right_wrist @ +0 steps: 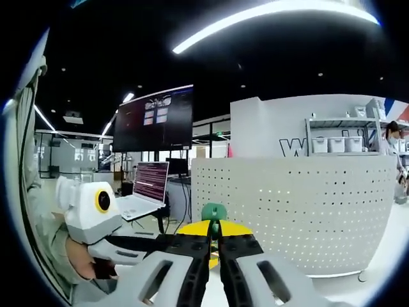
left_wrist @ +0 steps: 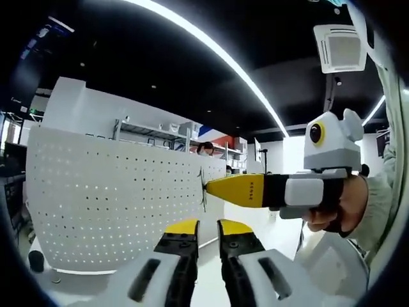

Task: Insert the hook assembly into the mounting plate slot until the hook locks in place.

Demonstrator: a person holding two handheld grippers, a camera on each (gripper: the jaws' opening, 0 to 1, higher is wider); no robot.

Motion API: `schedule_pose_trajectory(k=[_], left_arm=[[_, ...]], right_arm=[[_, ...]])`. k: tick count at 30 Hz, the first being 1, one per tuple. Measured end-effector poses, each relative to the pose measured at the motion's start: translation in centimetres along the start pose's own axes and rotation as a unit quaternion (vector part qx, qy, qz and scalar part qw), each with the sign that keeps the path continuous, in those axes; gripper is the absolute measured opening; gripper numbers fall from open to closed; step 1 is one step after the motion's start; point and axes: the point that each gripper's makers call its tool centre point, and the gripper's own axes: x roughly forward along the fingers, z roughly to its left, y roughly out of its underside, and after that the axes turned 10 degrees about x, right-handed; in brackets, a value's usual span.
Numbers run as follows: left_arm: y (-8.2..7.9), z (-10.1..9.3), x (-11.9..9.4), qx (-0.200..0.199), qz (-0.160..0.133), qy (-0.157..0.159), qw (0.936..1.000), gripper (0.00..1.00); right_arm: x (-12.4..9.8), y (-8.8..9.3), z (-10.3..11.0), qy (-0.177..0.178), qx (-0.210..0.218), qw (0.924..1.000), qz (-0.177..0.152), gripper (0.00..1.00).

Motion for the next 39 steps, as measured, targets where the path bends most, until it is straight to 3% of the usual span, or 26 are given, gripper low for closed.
schedule_pose_trajectory(k=[10, 18, 29, 39], left_arm=[[0.7, 0.6, -1.0, 0.002, 0.022, -0.025, 0.9994, 0.34], [2.5, 1.7, -2.0, -0.006, 0.064, -0.055, 0.9964, 0.49], [4.4, 1.8, -3.1, -0.010, 0.091, -0.065, 0.9936, 0.51], [5.5, 1.7, -3.6, -0.013, 0.110, -0.061, 0.9920, 0.52]], right_arm=[[0.2, -0.2, -0.7, 0.011, -0.007, 0.9999, -0.008, 0.01], [0.5, -1.0, -2.2, 0.029, -0.014, 0.9990, -0.030, 0.01], [1.5, -2.8, -5.5, 0.077, -0.017, 0.9944, -0.071, 0.01], [3.4, -2.9, -7.6, 0.108, -0.018, 0.9899, -0.089, 0.01]])
